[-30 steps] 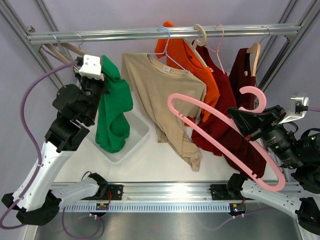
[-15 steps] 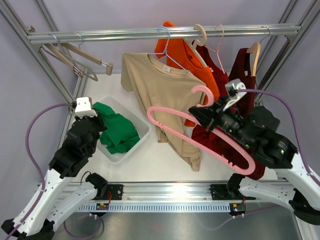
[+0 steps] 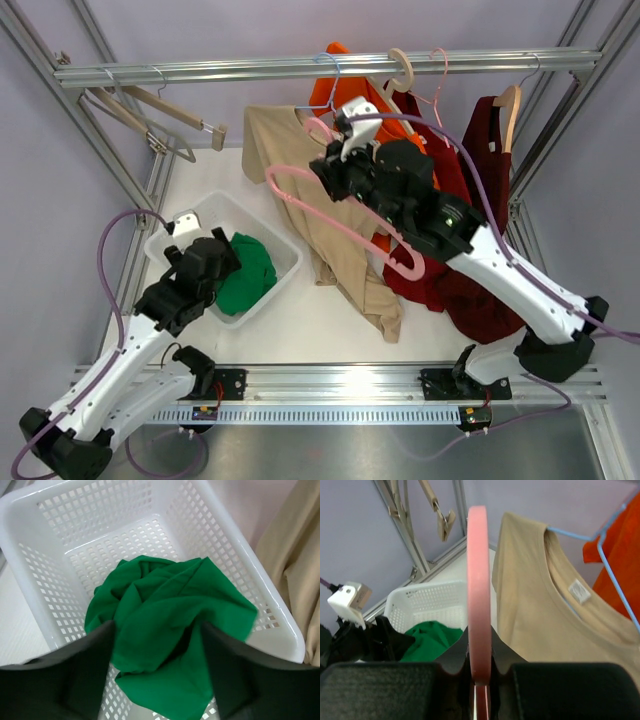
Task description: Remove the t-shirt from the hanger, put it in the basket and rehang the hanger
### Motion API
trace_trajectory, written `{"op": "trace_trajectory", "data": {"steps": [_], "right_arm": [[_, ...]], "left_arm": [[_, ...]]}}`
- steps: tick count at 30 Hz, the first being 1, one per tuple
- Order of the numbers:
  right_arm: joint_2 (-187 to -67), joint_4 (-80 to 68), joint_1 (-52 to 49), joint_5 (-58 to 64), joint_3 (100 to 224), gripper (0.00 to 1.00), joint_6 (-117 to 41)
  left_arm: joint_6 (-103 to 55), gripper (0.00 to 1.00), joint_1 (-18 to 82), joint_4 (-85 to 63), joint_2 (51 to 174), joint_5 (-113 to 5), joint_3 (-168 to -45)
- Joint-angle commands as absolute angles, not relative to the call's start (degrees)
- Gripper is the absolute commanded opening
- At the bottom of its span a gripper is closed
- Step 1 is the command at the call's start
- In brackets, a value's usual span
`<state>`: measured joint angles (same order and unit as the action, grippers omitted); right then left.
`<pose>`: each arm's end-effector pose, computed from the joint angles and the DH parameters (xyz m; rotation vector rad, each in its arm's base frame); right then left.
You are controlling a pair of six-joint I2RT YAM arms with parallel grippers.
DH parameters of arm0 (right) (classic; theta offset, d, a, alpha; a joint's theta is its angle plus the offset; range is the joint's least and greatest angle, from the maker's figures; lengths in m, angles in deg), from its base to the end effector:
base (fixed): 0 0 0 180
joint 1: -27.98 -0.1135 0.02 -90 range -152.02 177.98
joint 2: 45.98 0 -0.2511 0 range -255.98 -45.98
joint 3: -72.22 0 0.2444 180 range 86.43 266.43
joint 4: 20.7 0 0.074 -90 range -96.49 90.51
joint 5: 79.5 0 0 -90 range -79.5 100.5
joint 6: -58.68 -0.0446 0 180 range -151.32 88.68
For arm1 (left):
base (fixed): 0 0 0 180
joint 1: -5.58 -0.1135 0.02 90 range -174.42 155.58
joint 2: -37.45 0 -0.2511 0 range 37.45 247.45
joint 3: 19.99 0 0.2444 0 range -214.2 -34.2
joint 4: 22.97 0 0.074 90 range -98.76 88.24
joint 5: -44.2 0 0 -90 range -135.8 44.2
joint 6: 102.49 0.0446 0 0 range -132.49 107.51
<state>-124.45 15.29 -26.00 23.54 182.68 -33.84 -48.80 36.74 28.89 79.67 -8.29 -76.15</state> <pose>0.1812 0.2321 0.4808 -0.5612 1.5721 0.5655 0.1489 -0.0583 0.2739 -0.4323 2.0347 0.0226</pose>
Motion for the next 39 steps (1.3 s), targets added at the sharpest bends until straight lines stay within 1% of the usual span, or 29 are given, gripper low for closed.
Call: {"op": "trace_trajectory", "data": {"steps": [1, 3, 4, 5, 9, 10, 11, 14, 16, 19, 21, 24, 30, 39], "right_arm": [[-130.16, 11.97, -25.9, 24.04, 192.04, 0.0, -28.33], [-135.43, 12.14, -25.9, 23.16, 195.66, 0.0, -27.98], [-137.28, 12.23, -25.99, 23.15, 199.42, 0.0, -27.89], [-140.95, 12.32, -25.9, 23.15, 201.37, 0.0, -27.63], [-150.99, 14.86, -25.99, 24.73, 214.37, 0.0, -25.26], [-153.1, 15.57, -25.9, 25.08, 220.23, 0.0, -24.65], [-157.12, 16.88, -25.9, 25.7, 222.9, 0.0, -23.86], [-164.24, 17.85, -25.37, 27.81, 232.74, 0.0, -20.87], [-167.34, 17.68, -25.02, 28.86, 238.97, 0.0, -20.34], [-171.57, 14.26, -24.67, 30.8, 241.99, 0.0, -17.26], [-173.41, 9.27, -24.23, 30.1, 242.08, 0.0, -16.64], [-175.08, 6.35, -23.53, 29.75, 244.0, 0.0, -16.73], [-178.16, -1.12, -22.21, 30.01, 245.51, 0.0, -15.76], [-181.85, -3.76, -19.39, 27.29, 246.74, 0.0, -21.47]], "left_arm": [[-52.74, 0.81, 35.9, 25.95, 78.24, -7.12, -78.14], [-51.52, 0.93, 35.9, 25.52, 76.22, -9.14, -79.46], [-50.64, 0.98, 35.9, 25.51, 73.69, -11.5, -79.98], [-48.63, 0.99, 35.99, 25.51, 72.36, -12.57, -80.6], [-43.26, 0.99, 35.99, 25.52, 65.85, -20.03, -82.54], [-42.03, 0.99, 35.99, 25.51, 64.45, -24.14, -82.36], [-39.58, 0.99, 35.99, 25.51, 62.17, -26.1, -82.01], [-36.5, 0.99, 35.99, 25.52, 57.34, -33.92, -79.56], [-35.26, 0.99, 35.99, 25.69, 55.22, -39.09, -77.28], [-34.64, 0.99, 35.99, 25.52, 50.12, -42.72, -74.03], [-34.46, 0.99, 35.99, 25.43, 46.79, -42.73, -73.92], [-34.2, 0.99, 35.99, 24.02, 44.84, -41.68, -73.4], [-34.37, 0.99, 35.99, 23.58, 45.63, -45.45, -72.96], [-34.2, 0.99, 35.9, 23.23, 45.54, -45.45, -72.96]]}}
